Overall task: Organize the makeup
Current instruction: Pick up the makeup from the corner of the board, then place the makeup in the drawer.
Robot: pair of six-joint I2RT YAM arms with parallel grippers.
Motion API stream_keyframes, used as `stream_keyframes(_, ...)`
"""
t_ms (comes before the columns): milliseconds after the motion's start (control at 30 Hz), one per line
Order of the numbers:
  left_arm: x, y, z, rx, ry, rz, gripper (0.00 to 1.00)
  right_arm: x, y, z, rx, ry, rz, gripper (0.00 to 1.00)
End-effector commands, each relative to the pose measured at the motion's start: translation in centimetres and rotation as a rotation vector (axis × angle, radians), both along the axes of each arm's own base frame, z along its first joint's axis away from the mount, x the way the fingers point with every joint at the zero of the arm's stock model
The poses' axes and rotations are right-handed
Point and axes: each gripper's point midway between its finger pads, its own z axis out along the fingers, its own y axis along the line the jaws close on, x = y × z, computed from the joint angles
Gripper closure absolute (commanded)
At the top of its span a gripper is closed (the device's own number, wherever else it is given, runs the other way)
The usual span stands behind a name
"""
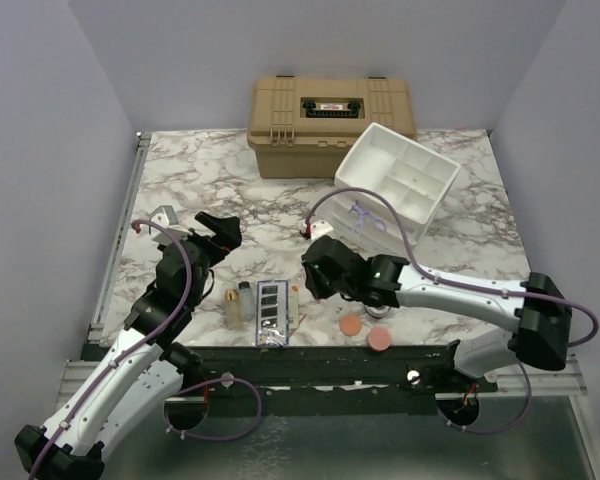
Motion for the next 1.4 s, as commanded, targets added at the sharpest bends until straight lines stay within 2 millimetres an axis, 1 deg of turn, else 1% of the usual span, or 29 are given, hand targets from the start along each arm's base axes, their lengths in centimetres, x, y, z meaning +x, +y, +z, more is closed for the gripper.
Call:
stream_keyframes(0,-0.3,0.2,0.4,-0.028,-0.007,0.010,0.01,2.9,-0.1,8.1,0.035,-0.228,0.054,0.77)
stream_keyframes(100,-0.3,0.2,0.5,-0.031,-0.010,0.008,0.01,4.8,-2.3,10.6,-0.044,-0.298,0.038,0.77)
stream_keyframes(200,-0.4,0.2,0.6,-0.036,-0.013,0.007,0.01,6.7,-4.5,12.4,-0.076,-0.330,0.024,0.77)
stream_keyframes(367,-0.5,0.1,0.6,-0.039,-0.013,0.003,0.01,9.7,-8.1,13.9,-0.120,-0.365,-0.015,0.77)
stream_keyframes(467,-0.4,0.2,0.3,-0.041,-0.008,0.007,0.01,10.8,-9.2,14.5,-0.109,-0.372,-0.023,0.77)
stream_keyframes(600,-0.3,-0.1,0.0,-0.040,0.006,-0.001,0.01,12.1,-10.7,14.0,-0.167,-0.377,-0.027,0.77)
stream_keyframes(733,-0.2,-0.1,0.1,-0.036,0.006,-0.003,0.01,12.4,-11.4,13.9,-0.184,-0.396,0.001,0.77)
stream_keyframes(900,-0.2,-0.2,-0.1,-0.037,0.011,-0.007,0.01,12.8,-13.1,12.5,-0.296,-0.422,0.033,0.77)
stream_keyframes(1033,0.0,-0.7,-0.4,-0.040,0.020,-0.023,0.01,12.5,-13.8,10.9,-0.351,-0.405,0.059,0.76)
stream_keyframes(1167,0.1,-1.0,-0.4,-0.036,0.026,-0.036,0.01,12.2,-13.9,10.2,-0.358,-0.384,0.077,0.74)
stream_keyframes(1367,0.1,-1.1,-0.6,-0.036,0.029,-0.041,0.01,11.8,-14.8,9.3,-0.390,-0.339,0.076,0.72)
